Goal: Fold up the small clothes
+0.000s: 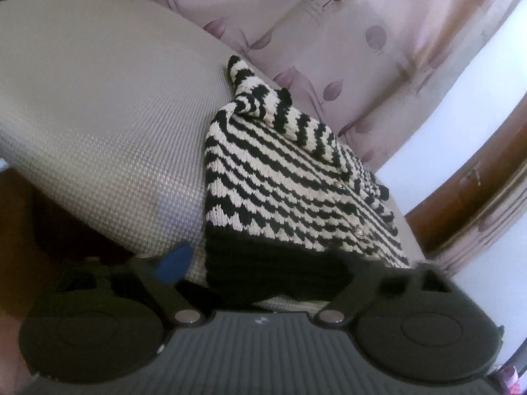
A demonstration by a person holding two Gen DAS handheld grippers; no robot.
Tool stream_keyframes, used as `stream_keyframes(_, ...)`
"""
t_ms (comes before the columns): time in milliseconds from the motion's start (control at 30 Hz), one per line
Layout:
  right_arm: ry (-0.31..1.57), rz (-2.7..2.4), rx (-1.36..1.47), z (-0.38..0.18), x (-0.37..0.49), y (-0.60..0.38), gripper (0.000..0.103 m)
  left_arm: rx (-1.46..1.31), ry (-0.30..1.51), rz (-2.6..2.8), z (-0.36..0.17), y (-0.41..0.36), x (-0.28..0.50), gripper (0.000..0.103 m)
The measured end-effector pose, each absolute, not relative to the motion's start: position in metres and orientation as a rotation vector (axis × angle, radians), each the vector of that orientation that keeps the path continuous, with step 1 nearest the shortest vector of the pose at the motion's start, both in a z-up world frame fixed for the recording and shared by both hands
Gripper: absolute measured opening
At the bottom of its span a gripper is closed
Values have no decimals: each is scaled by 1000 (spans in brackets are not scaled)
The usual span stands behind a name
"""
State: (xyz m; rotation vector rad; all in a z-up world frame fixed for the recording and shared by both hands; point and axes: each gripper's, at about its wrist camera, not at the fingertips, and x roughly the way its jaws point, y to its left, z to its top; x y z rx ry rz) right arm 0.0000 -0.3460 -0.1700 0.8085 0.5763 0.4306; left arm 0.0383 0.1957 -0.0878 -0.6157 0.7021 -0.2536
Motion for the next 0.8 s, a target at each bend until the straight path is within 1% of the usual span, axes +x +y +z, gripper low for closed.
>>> stream_keyframes(33, 561, 432, 809, -167, -3, -347, 34, -619, 704, -261, -87, 196, 37, 51)
stream_keyframes(67, 547, 433, 799, -164, -5, -347, 31, -617, 704, -271, -86, 196, 37, 43)
stream_keyframes(167, 510, 445, 806, -155, -10, -351, 27, -645, 704, -306, -85, 196, 39, 41)
stream_keyframes(233, 486, 460, 853, -154, -9, -357, 27, -675, 679, -333, -83, 197, 39, 42)
stream_keyframes(300, 497, 431, 849, -154, -4, -360, 27, -621, 683, -304, -81, 193, 40, 56)
stream_keyframes(367, 535, 408, 839, -158, 1, -362, 27, -639, 674, -311, -83, 193, 40, 80)
stream_keyframes(400, 548, 412, 871, -162, 3, -364, 27, -652, 671, -313, -83, 194, 39, 86)
stream_keyframes(433, 556, 409, 901, -166, 3, -366, 27, -654, 665, -306, -83, 194, 39, 97)
stream_keyframes(467, 556, 401, 927, -169, 4, -369, 27, -651, 658, -291, -82, 194, 39, 102)
stream_keyframes(633, 563, 421, 992, -175, 7, -371, 28, -670, 670, -306, -85, 193, 45, 100)
stream_keyframes(700, 572, 434, 1005, -176, 11, -369, 30, -679, 673, -327, -84, 191, 48, 94)
stream_keyframes(733, 572, 433, 1008, -177, 13, -368, 30, -667, 671, -331, -83, 190, 48, 81)
stream_keyframes(767, 572, 425, 1008, -178, 13, -367, 29, -642, 678, -332, -82, 188, 50, 55)
stream_keyframes(800, 576, 420, 1006, -179, 14, -367, 28, -620, 693, -325, -82, 186, 52, 35)
